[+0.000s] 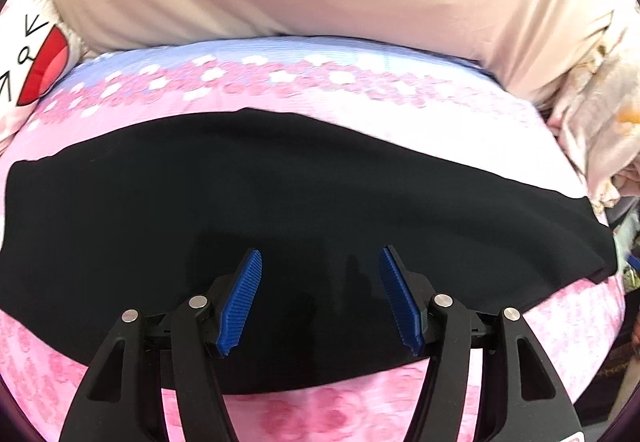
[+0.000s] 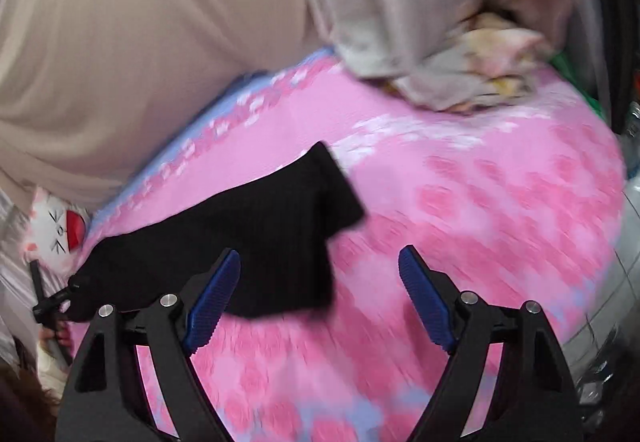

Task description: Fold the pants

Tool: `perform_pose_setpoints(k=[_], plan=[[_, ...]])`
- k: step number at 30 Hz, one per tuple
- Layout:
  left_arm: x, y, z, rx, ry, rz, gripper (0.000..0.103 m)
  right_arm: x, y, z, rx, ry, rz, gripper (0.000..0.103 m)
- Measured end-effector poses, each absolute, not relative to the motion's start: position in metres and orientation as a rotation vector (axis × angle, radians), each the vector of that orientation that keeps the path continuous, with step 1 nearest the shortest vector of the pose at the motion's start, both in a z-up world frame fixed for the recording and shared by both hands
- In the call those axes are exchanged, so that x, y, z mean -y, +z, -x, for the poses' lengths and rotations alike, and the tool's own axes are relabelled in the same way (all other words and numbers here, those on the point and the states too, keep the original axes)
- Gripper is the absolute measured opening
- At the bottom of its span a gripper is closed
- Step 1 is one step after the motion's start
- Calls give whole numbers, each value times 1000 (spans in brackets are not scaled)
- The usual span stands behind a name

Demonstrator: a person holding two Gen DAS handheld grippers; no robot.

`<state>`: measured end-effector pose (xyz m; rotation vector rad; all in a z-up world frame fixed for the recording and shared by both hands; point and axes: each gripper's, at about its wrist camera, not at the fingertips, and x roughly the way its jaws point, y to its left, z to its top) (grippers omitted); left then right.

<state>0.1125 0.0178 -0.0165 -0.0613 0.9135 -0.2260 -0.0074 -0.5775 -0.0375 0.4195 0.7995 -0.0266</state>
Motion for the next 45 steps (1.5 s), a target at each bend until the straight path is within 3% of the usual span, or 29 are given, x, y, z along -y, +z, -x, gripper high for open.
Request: perform_pose_setpoints(k=[1, 2, 3, 6, 9, 11, 12, 13, 14, 18, 22, 29, 37, 42, 44, 45], plan=[[-15, -16, -110, -912, -226, 55, 64, 571, -46, -9, -839, -38, -381, 79], [-16, -16, -108, -911, -223, 49, 64, 561, -57, -27, -888, -29, -338, 71], [-18, -17, -106, -914, -217, 41, 64, 552, -61, -37, -921, -24, -293, 34], [-33, -19, -104, -923, -174, 46, 64, 521, -29, -48, -861, -63, -82, 6], [-53, -21, -107, -926, -121, 57, 64, 512, 43, -27, -596, -109, -2, 7], [-61, -25, -109, -931, -103, 68, 64, 522, 43, -33, -580, -186, 59, 16], [-65, -29, -111, -935, -97, 75, 64, 535, 26, -43, -650, -226, 63, 38], [-67, -34, -111, -943, -95, 83, 64, 549, 2, -55, -735, -270, 60, 49], [-69, -37, -110, -949, -95, 88, 64, 564, -29, -61, -831, -315, 44, 53], [-73, -49, -105, -964, -94, 62, 64, 577, -51, -35, -813, -298, -112, 53], [-70, -50, -105, -966, -96, 6, 67, 569, -43, -22, -772, -207, -238, 67], [-65, -54, -102, -993, -106, -49, 69, 561, -50, -33, -808, -140, -367, 67], [-78, -53, -95, -1059, -142, -72, 70, 549, -26, -11, -704, -110, -394, 67], [-72, -54, -98, -1064, -115, -91, 72, 542, -52, -40, -803, -110, -336, 67], [-73, -53, -101, -1076, -113, -83, 72, 537, -54, -55, -834, -135, -287, 30], [-74, -52, -102, -1086, -117, -74, 72, 534, -44, -56, -809, -107, -296, 18]])
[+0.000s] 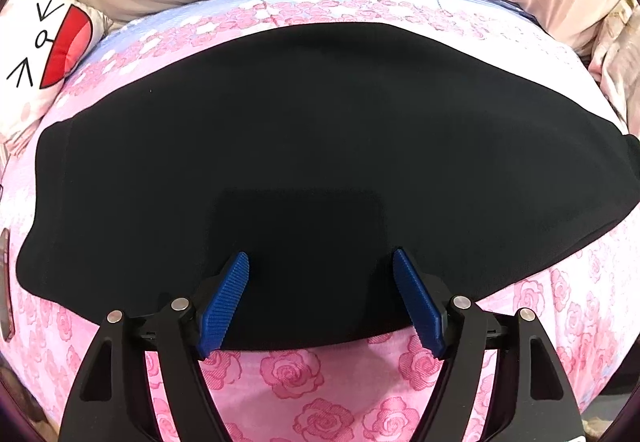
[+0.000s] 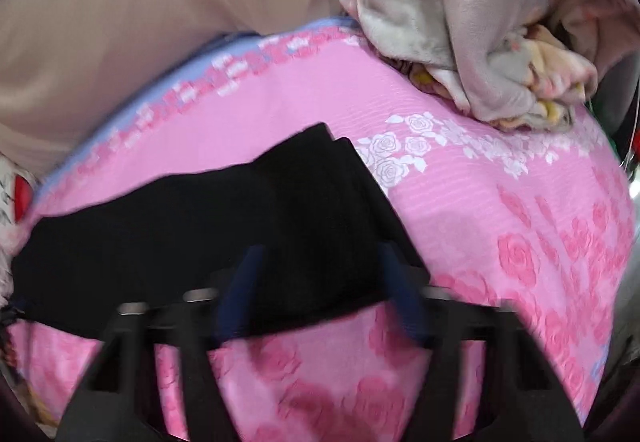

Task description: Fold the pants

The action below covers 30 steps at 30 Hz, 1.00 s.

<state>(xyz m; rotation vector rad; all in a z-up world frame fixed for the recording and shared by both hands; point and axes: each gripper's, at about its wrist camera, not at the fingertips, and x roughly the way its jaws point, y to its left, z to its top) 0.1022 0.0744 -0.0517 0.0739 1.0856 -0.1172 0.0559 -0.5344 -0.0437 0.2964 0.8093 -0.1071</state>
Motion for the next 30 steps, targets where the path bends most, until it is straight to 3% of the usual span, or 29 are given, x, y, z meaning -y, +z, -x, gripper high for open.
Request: perform_pose_setpoints(k=[3, 5, 8, 9, 11, 16, 21, 22, 23, 26, 30], plan=[[-81, -50, -101, -1101, -109, -69, 72, 519, 8, -35, -649, -154, -189, 15], [-84, -52, -99, -1096, -112, -70, 73, 526, 9, -29, -653, -190, -149, 16], [-81, -53, -99, -1081, -108, -76, 74, 553, -57, -45, -891, -279, -138, 25], [-81, -54, -99, -1079, -108, -75, 74, 556, -58, -37, -853, -277, -171, 35], [-81, -54, -99, -1078, -108, -73, 74, 555, -41, -18, -752, -316, -213, 43], [-78, -55, -99, -1073, -103, -70, 78, 485, -7, -39, -697, -117, -151, 44], [-83, -54, -96, -1062, -120, -49, 80, 422, -57, -112, -866, -41, 79, 43], [-87, -55, -94, -1059, -131, -48, 81, 428, -64, -122, -858, -63, 69, 62], [-91, -54, -90, -1057, -128, -47, 81, 446, -58, -125, -835, -127, -24, 67], [-118, -46, -75, -1043, -71, -17, 79, 447, -34, -114, -766, -140, -112, 65], [-188, -28, -60, -964, 101, 129, 79, 374, -4, -95, -685, -7, 5, 64]])
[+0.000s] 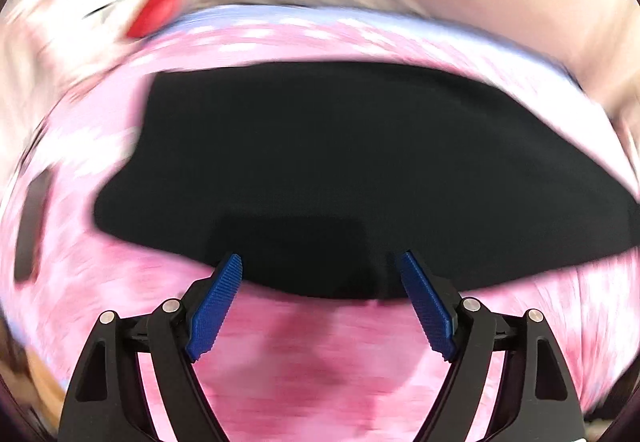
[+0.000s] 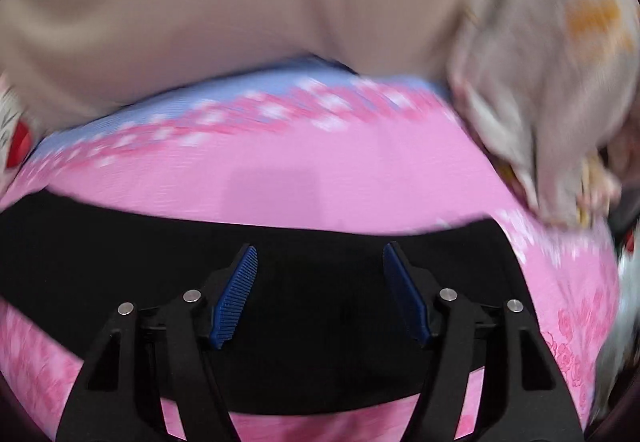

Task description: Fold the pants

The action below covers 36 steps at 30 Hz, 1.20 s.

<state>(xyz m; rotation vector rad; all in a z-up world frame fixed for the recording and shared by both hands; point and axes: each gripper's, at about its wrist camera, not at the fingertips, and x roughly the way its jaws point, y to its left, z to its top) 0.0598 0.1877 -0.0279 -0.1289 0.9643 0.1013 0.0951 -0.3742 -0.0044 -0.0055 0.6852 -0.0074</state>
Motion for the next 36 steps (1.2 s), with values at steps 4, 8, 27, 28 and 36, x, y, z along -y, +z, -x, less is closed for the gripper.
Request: perform_pose_setpoints(k=[4, 8, 27, 28, 36], plan=[[-274, -23, -50, -902, 213, 425, 79, 297, -2, -87, -675, 157, 35, 65], [-317, -38, -43, -921, 257, 532, 79, 226, -21, -83, -712, 283, 48, 66], [-367, -51, -84, -845, 177, 571, 16, 176, -48, -85, -787, 282, 41, 78], [-366, -46, -78, -832, 178, 586, 18, 182, -46, -82, -782, 276, 30, 78], [-284, 48, -78, -625, 450, 111, 42, 221, -38, -82, -738, 221, -19, 78]])
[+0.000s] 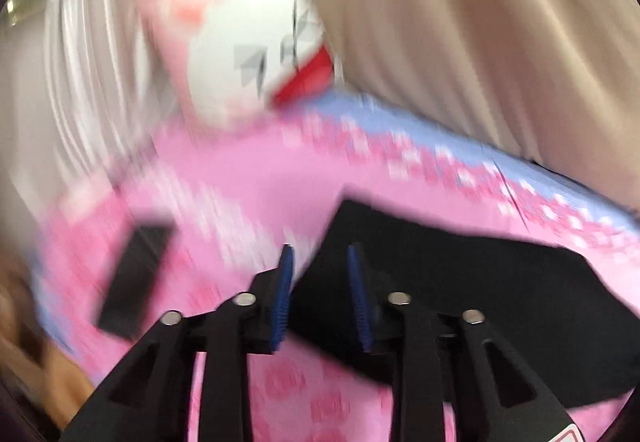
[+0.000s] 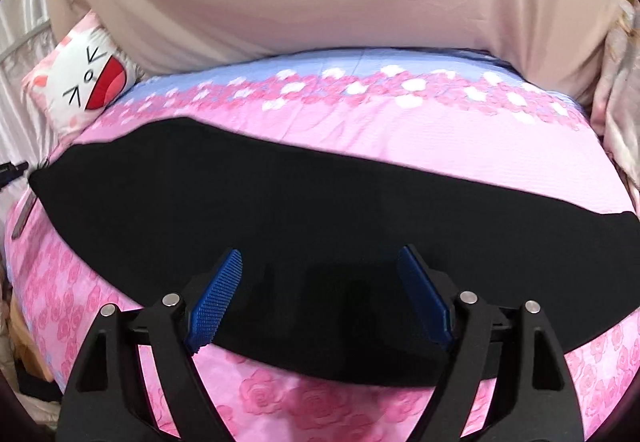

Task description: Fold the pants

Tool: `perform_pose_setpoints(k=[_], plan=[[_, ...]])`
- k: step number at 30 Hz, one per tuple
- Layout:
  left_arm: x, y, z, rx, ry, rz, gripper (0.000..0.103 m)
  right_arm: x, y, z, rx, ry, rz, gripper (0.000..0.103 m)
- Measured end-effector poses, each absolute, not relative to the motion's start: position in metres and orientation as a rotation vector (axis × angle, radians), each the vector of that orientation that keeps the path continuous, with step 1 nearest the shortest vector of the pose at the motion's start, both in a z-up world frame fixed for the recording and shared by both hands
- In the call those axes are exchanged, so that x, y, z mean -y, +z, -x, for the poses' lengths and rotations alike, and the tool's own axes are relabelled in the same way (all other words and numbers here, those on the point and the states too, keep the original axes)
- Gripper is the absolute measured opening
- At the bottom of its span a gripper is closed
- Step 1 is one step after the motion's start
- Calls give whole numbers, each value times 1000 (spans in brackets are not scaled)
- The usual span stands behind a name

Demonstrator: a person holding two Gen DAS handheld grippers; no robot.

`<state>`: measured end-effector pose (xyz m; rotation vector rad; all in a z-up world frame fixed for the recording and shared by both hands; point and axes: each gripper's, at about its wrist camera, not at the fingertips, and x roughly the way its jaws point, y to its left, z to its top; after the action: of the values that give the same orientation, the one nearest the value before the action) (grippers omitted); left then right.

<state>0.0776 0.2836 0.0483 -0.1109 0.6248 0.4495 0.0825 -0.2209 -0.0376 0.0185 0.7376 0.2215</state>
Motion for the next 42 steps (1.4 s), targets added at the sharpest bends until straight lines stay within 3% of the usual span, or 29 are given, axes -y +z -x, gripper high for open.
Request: perform_pose_setpoints(k=[1, 5, 7, 11, 15, 19, 23, 27, 32, 36, 40, 41, 42], plan=[[-276, 56, -81, -597, 481, 84, 54, 222, -36, -83, -731, 219, -19, 78], [-239, 61, -123, -625, 347, 98, 55, 215, -32, -102, -742, 328, -88, 78], [-224, 37, -154, -721, 292, 105, 55, 197, -26, -115, -742, 410, -75, 72], [-232, -23, -185, -897, 295, 203, 54, 149, -12, -164, -756, 536, -20, 72], [-243, -48, -177, -893, 319, 220, 55, 92, -14, -213, -781, 603, 58, 72], [-232, -54, -168, -843, 331, 140, 56, 15, -42, -236, -871, 802, 128, 56], [-227, -56, -171, -844, 348, 102, 57, -13, -71, -276, -896, 732, 186, 57], [-233, -56, -171, -836, 330, 141, 57, 4, -47, -265, -858, 751, 68, 57], [-231, -56, -171, -836, 334, 131, 57, 36, -60, -244, -889, 656, 93, 55], [-223, -48, -158, -826, 321, 120, 58, 119, -38, -183, -790, 565, 72, 58], [-197, -43, -141, -836, 251, 126, 66, 237, -64, -148, -874, 307, 72, 57], [-191, -43, -139, -843, 240, 120, 66, 281, -68, -135, -873, 275, 30, 54], [-181, -43, -136, -848, 226, 108, 66, 312, -65, -126, -858, 273, -17, 39]])
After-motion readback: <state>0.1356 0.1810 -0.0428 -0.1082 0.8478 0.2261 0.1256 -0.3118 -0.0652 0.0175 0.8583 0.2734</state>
